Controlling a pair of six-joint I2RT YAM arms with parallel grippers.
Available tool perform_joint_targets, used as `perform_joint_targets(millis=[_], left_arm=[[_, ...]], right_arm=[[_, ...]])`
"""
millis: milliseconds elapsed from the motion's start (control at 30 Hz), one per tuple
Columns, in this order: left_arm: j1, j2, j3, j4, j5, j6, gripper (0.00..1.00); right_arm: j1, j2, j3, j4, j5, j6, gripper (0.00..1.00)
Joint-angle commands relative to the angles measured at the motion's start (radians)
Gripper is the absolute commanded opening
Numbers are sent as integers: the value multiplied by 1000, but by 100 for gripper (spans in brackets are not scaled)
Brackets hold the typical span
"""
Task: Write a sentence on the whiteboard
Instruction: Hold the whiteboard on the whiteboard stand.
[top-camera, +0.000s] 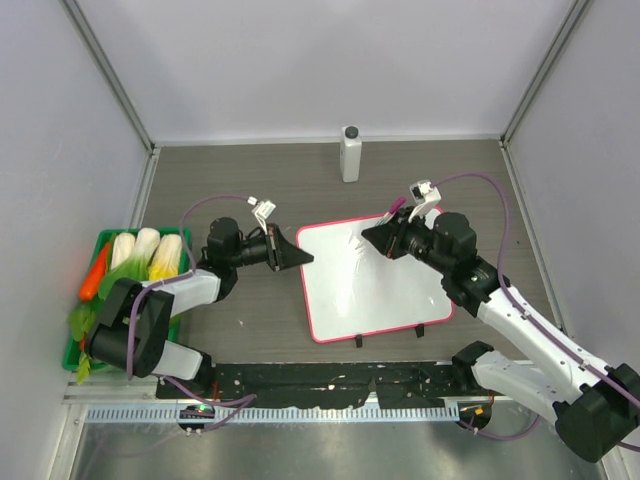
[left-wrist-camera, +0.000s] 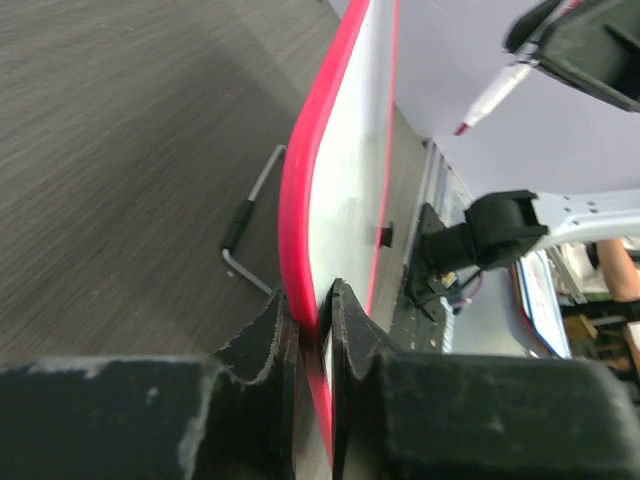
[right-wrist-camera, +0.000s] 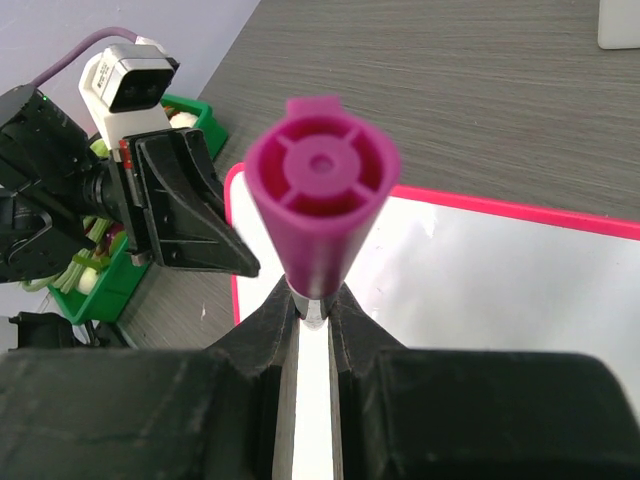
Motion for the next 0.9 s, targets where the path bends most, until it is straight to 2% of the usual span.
perform_joint_targets(millis=[0, 200, 867], left_arm=[[0, -5, 26, -6, 15, 63, 5], [-2, -8, 35, -53, 12, 77, 0], [-12, 9, 22, -89, -34, 81, 0]], right_arm=[[-1, 16, 46, 50, 12, -12, 1], [-1, 30, 51, 76, 1, -11, 2], [18, -1, 2, 125, -2, -38, 1]])
